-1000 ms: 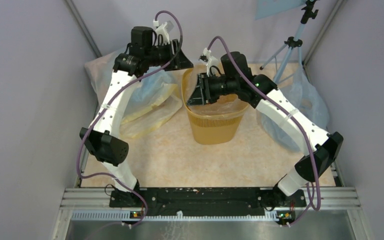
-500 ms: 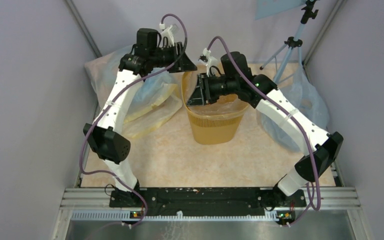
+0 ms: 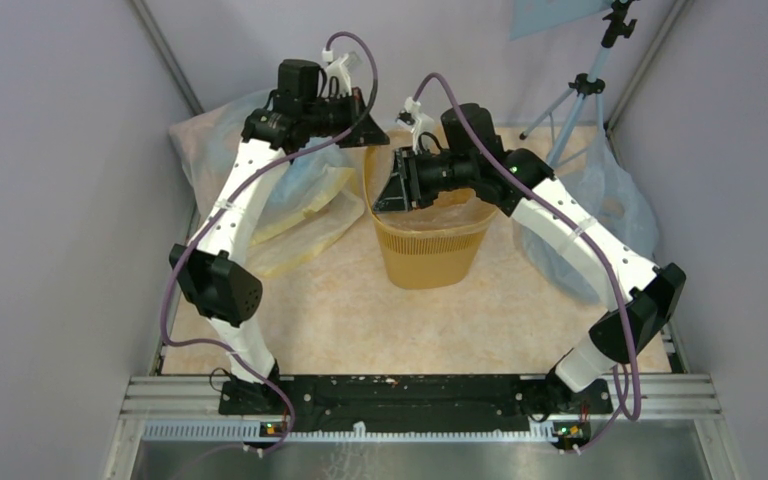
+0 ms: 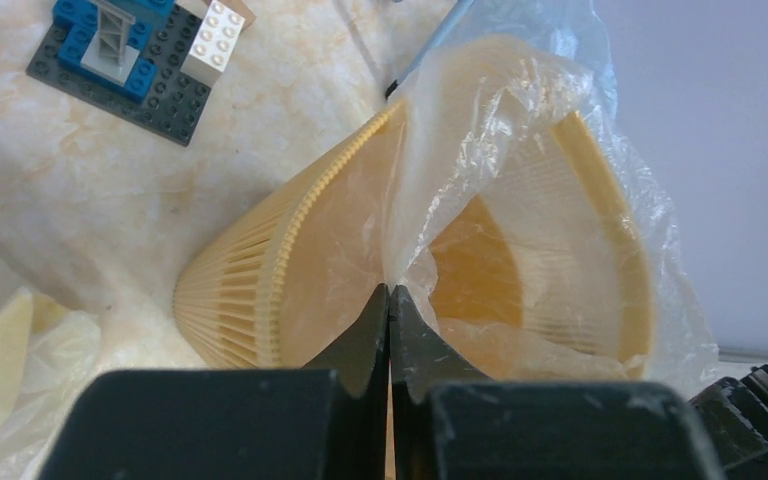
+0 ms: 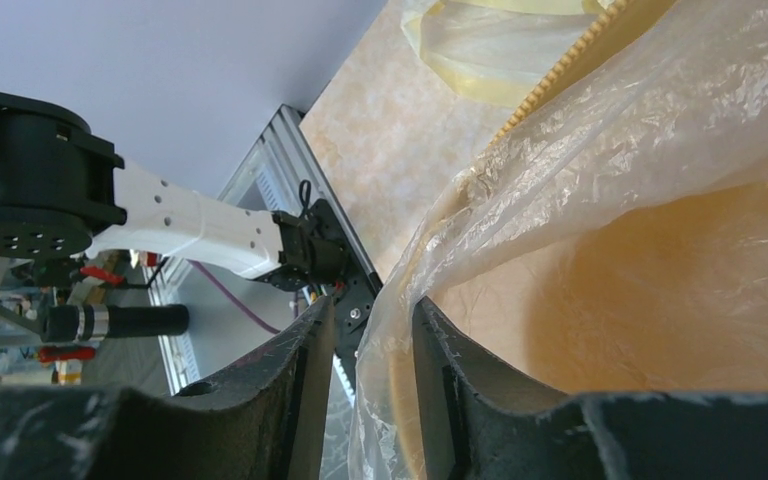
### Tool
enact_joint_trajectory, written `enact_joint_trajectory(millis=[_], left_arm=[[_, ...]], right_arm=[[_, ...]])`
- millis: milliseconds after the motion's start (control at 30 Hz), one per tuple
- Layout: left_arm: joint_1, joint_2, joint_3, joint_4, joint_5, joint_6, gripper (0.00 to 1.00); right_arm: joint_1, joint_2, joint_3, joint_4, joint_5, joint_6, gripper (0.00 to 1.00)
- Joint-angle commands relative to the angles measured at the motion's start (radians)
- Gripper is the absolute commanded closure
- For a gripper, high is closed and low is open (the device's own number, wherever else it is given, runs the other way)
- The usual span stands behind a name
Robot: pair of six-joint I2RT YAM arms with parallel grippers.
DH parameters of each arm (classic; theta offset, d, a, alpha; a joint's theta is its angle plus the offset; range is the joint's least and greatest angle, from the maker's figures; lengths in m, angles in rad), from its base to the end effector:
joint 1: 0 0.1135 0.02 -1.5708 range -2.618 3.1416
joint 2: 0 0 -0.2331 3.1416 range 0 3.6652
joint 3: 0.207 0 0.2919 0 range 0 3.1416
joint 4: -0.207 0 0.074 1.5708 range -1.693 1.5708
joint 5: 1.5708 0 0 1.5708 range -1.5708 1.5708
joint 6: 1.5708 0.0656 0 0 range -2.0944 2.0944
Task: Put the trash bags into the trash bin
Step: Place the trash bag in the trash bin.
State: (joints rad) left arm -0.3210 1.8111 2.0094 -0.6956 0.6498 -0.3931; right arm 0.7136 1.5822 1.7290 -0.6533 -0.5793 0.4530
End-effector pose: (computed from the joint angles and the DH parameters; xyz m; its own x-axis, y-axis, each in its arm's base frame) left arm 0.4189 -0.1811 0.3948 -0.7077 -0.0861 -0.7013 0.5248 0.6006 -0.6033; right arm 0.2858 0.2950 0.3852 -0.7279 -0.1457 -0.6700 -0.6574 0.4261 0.6215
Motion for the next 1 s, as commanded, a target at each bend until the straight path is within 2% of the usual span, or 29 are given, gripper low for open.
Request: enact_joint_trajectory(millis=[0,167,400,767,967], left_arm=[[0.023,-0.022,0.032,-0.009,-0.026,0.03,1.0],[0.036,-0.026,0.035,-0.032,-0.023,0.034,1.0],[0.059,-0.039,0.034,-0.058,-0.028,0.04,1.0],[0.081,-0.047,0.034,-0.067,-0.015,0.038,1.0],[0.083,-0.05,0.039,-0.055,0.009,0.018,1.0]], right_arm=[[0.01,0.008,0.037,0.019,-0.04,-0.023,0.65],[0.011,0.01,0.035,0.017,-0.056,-0.024,0.66],[0.011,0.021,0.038,0.009,-0.078,-0.028,0.78],[0.01,0.019,0.046,-0.018,-0.096,-0.047,0.73],[0.011,0.016,0.065,-0.017,-0.099,-0.051,0.9]])
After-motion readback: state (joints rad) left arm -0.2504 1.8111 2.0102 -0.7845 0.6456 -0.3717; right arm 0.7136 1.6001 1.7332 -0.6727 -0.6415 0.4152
